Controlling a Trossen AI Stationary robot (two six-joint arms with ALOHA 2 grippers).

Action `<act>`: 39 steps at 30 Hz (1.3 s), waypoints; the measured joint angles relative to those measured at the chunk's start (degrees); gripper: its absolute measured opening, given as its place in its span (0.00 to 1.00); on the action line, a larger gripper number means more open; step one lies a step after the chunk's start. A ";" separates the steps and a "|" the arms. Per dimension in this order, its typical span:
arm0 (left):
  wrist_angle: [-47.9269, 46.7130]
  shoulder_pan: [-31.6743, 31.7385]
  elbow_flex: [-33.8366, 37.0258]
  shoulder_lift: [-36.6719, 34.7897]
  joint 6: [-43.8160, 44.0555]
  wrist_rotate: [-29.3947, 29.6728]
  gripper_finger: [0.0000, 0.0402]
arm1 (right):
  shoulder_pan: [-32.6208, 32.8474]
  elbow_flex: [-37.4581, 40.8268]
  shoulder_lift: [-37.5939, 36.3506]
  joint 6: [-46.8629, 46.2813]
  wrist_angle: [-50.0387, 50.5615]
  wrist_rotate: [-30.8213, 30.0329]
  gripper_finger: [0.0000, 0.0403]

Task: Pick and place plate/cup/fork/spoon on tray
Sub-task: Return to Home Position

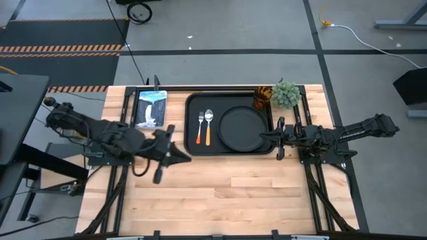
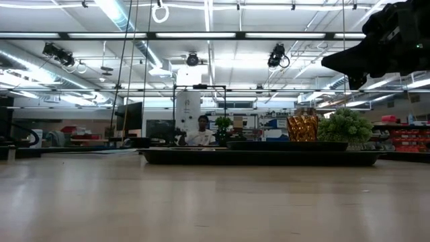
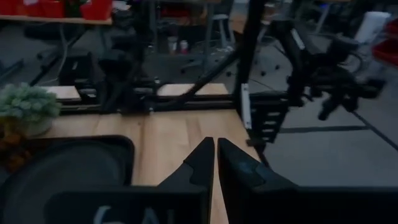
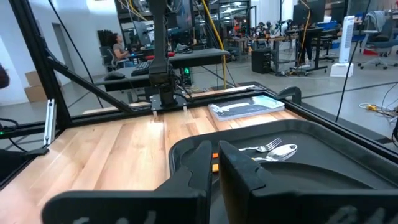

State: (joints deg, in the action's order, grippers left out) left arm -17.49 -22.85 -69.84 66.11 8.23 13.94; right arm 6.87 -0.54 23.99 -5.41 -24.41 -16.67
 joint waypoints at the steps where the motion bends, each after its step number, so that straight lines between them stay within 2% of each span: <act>1: 0.66 -0.70 1.84 -1.37 0.07 -0.01 0.07 | 0.00 0.00 -0.01 0.00 0.00 0.00 0.08; 5: 10.27 -2.56 13.93 -8.22 2.50 -0.25 0.06 | 0.00 0.00 0.00 0.00 -0.06 -0.07 0.08; 10: 30.17 -4.28 32.11 -18.81 2.70 -4.64 0.06 | 0.00 0.00 0.00 0.01 -0.37 -0.14 0.08; 13: 35.61 -5.11 40.37 -25.16 2.70 -5.20 0.07 | -0.01 0.00 0.00 0.00 -0.41 -0.15 0.08; 24: 36.28 -5.98 57.38 -46.21 3.03 -8.75 0.07 | 0.00 0.00 0.00 0.01 -0.37 -0.15 0.08; 35: 36.03 -4.20 68.68 -59.96 -1.05 -9.36 0.07 | 0.00 0.00 0.00 0.01 -0.36 -0.15 0.08; 39: 32.14 -4.20 69.31 -63.12 -2.90 -9.52 0.07 | -0.02 0.00 0.00 0.02 -0.36 -0.15 0.08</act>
State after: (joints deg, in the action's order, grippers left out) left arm 14.64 -27.05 -0.54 2.98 5.33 4.42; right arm 6.85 -0.54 23.99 -5.39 -24.77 -16.82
